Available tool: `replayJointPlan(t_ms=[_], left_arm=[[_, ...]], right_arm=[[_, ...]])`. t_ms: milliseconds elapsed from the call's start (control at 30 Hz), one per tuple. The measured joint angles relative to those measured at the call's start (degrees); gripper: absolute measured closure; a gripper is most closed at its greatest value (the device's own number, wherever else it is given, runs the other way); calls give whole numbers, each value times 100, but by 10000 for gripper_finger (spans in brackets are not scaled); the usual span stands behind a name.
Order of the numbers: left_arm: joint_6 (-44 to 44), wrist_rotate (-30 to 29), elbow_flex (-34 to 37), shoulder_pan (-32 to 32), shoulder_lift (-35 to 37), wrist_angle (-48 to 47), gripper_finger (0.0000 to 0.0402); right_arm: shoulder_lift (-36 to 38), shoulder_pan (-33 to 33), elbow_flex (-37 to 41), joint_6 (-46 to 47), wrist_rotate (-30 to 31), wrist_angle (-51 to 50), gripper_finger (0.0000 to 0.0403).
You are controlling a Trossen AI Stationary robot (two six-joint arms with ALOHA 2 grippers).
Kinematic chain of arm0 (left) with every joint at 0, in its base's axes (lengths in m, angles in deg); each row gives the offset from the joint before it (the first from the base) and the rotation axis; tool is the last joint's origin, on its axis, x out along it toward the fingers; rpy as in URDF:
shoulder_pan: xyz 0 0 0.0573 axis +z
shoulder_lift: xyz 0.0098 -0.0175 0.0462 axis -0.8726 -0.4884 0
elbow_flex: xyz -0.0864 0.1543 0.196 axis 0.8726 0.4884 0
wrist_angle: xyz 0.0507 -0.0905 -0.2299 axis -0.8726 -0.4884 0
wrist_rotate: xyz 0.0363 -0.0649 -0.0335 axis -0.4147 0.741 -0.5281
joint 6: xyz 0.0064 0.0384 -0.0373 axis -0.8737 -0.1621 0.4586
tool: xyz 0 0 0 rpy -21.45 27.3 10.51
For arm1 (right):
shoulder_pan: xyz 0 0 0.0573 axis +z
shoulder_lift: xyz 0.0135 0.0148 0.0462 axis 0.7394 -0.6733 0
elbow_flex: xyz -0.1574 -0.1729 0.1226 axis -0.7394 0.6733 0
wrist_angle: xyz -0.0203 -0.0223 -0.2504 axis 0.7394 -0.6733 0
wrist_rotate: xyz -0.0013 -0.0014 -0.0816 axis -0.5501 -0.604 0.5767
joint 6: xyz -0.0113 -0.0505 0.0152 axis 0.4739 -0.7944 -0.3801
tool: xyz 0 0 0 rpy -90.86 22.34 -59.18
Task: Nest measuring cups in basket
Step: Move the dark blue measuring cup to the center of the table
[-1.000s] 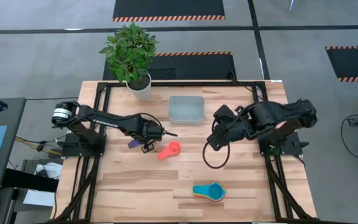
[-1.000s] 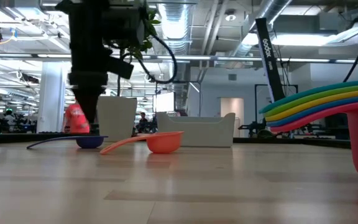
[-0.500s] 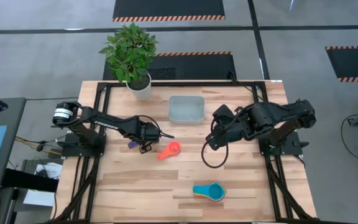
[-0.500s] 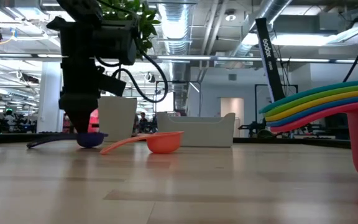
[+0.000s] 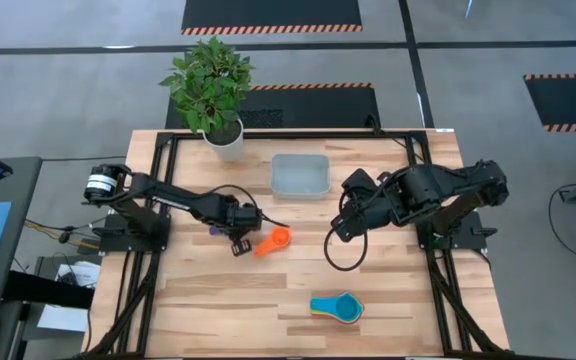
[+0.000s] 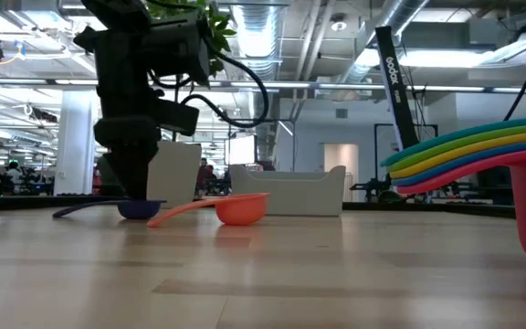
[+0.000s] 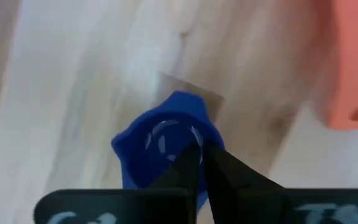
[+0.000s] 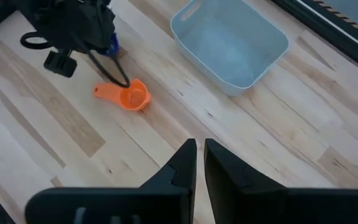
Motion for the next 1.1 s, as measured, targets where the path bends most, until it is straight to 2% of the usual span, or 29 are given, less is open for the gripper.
replayJointPlan(t_ms=[233, 567, 733, 933, 1100], left_arm=[[368, 281, 0, -454, 0, 202, 399], [1463, 447, -3, -1405, -9, 520, 400], [2015, 665, -148, -1830, -337, 719, 400], [1988, 781, -1096, -2175, -1233, 751, 400], [1351, 318, -2368, -2043, -1997, 205, 400]], right_arm=[[0, 0, 0, -51, -2, -1, 347], [0, 0, 0, -151, -2, -1, 347], [0, 0, 0, -248, -2, -17, 347], [-2, 0, -4, -262, -100, -50, 347], [-2, 0, -4, -374, -390, -37, 347]])
